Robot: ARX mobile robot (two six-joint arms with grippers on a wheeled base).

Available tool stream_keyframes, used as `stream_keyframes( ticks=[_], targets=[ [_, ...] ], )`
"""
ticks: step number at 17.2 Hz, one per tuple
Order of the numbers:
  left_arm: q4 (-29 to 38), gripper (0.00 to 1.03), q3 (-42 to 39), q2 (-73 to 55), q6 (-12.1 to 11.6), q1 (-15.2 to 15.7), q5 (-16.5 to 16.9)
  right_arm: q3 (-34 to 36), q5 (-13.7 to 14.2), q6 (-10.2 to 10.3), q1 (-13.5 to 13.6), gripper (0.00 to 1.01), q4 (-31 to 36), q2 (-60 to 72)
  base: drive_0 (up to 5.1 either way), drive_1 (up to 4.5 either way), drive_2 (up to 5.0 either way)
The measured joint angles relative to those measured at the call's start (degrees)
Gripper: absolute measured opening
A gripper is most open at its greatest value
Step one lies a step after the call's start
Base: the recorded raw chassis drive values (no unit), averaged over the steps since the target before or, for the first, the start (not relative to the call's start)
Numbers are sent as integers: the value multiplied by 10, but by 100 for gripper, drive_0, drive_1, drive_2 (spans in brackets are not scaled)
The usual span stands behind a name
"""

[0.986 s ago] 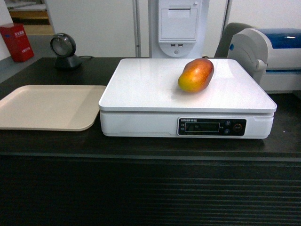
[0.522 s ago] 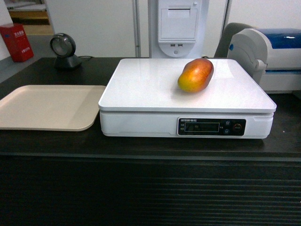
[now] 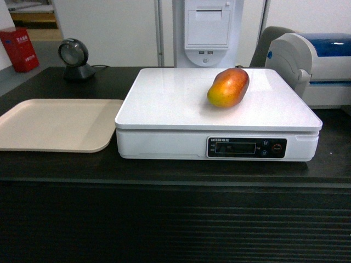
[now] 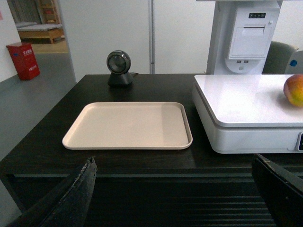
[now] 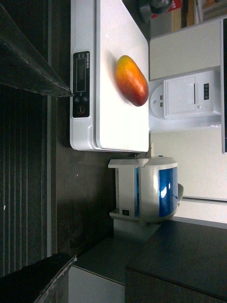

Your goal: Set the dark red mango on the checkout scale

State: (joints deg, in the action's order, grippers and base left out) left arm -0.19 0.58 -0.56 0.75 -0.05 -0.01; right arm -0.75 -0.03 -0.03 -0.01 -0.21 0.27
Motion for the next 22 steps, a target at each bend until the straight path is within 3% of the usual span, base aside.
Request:
stream_keyframes(
  ticks=[22],
  targets=[
    [0,98,0,0,0,0,0,0,0,0,0,98,0,0,0,0,0]
  ],
)
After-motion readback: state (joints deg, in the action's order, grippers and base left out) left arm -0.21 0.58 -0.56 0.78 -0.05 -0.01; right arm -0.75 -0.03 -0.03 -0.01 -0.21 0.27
